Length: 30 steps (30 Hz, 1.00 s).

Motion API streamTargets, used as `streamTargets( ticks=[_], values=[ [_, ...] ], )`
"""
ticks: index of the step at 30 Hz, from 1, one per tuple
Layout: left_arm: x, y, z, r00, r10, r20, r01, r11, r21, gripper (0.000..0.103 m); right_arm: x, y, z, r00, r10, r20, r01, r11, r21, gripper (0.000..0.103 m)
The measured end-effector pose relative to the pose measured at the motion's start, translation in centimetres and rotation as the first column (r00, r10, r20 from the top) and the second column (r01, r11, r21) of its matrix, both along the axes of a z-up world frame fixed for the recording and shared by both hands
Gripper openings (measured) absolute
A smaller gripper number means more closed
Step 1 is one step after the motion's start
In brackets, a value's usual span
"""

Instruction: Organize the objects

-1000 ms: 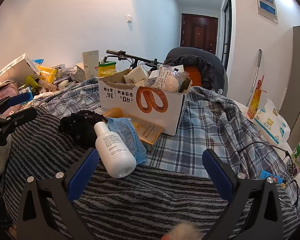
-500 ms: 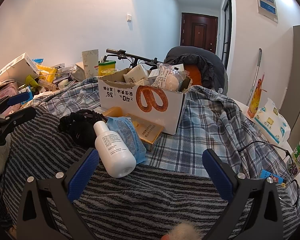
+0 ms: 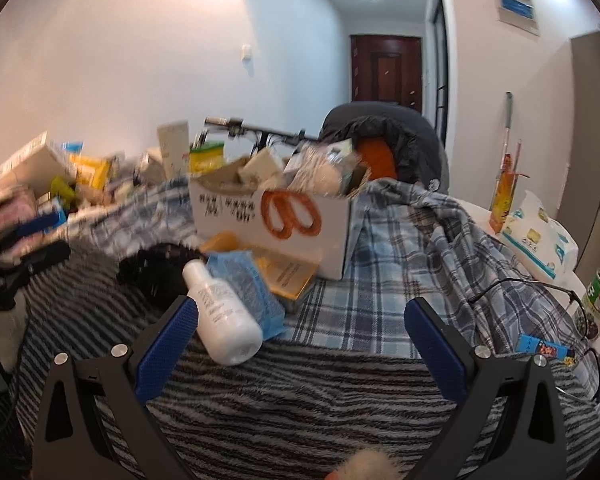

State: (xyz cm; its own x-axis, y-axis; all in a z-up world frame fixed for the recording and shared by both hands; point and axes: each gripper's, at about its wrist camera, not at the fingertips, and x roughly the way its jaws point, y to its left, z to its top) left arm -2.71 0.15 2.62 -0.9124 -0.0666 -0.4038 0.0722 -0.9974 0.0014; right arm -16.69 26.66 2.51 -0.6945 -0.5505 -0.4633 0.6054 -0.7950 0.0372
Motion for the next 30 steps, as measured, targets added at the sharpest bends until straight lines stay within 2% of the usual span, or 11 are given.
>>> streamTargets(
  ticks=[4, 8, 12, 15, 17, 21, 23, 24, 26, 28, 30],
  values=[
    [0.0, -0.6, 0.0, 0.999, -0.047, -0.001, 0.047, 0.997, 0.056, 0.103, -0.2, 1.2, 0.4, 1.000, -0.017, -0.004, 0.016, 0.998, -0.067, 0.103],
    [-0.1, -0.6, 0.4, 0.991, -0.136, -0.007, 0.136, 0.987, 0.082, 0.103, -0.3, 0.8, 0.5, 1.000, -0.018, -0.002, 0.018, 0.998, -0.055, 0.103],
    [-0.2, 0.9, 2.0, 0.960, -0.279, -0.026, 0.279, 0.960, -0.024, 0.103, -0.3, 0.7, 0.4, 1.000, -0.018, 0.002, 0.018, 0.999, -0.046, 0.103],
    [-1.4, 1.3, 3.1, 0.953, -0.304, 0.002, 0.304, 0.950, -0.072, 0.103, -0.3, 0.7, 0.4, 1.000, -0.018, 0.002, 0.018, 0.999, -0.045, 0.103],
    [-3.3, 0.7, 3.3, 0.948, -0.315, 0.051, 0.317, 0.948, -0.036, 0.103, -0.3, 0.7, 0.3, 1.000, -0.020, 0.004, 0.020, 0.999, -0.042, 0.103],
    [-6.8, -0.6, 0.6, 0.901, -0.397, 0.175, 0.379, 0.916, 0.131, 0.103, -0.4, 0.7, 0.3, 1.000, -0.020, 0.009, 0.020, 0.999, -0.039, 0.103],
    [-7.8, -0.4, -1.5, 0.887, -0.397, 0.236, 0.374, 0.917, 0.138, 0.097, -0.4, 0.7, 0.2, 1.000, -0.020, 0.011, 0.021, 0.999, -0.038, 0.103],
    [-8.5, -0.1, -2.0, 0.881, -0.378, 0.285, 0.354, 0.926, 0.132, 0.082, -0.4, 0.6, 0.2, 1.000, -0.021, 0.013, 0.022, 0.999, -0.036, 0.103],
    [-8.7, 0.0, -2.2, 0.878, -0.381, 0.288, 0.358, 0.924, 0.132, 0.075, -0.4, 0.6, 0.2, 1.000, -0.021, 0.014, 0.021, 0.999, -0.033, 0.103],
    [-8.7, 0.3, -2.3, 0.883, -0.367, 0.293, 0.351, 0.930, 0.108, 0.062, -0.4, 0.6, 0.2, 1.000, -0.022, 0.016, 0.023, 0.999, -0.033, 0.103],
    [-8.2, 0.7, -2.2, 0.889, -0.358, 0.284, 0.352, 0.933, 0.074, 0.061, -0.4, 0.5, 0.2, 1.000, -0.025, 0.017, 0.025, 0.999, -0.032, 0.103]
  ],
)
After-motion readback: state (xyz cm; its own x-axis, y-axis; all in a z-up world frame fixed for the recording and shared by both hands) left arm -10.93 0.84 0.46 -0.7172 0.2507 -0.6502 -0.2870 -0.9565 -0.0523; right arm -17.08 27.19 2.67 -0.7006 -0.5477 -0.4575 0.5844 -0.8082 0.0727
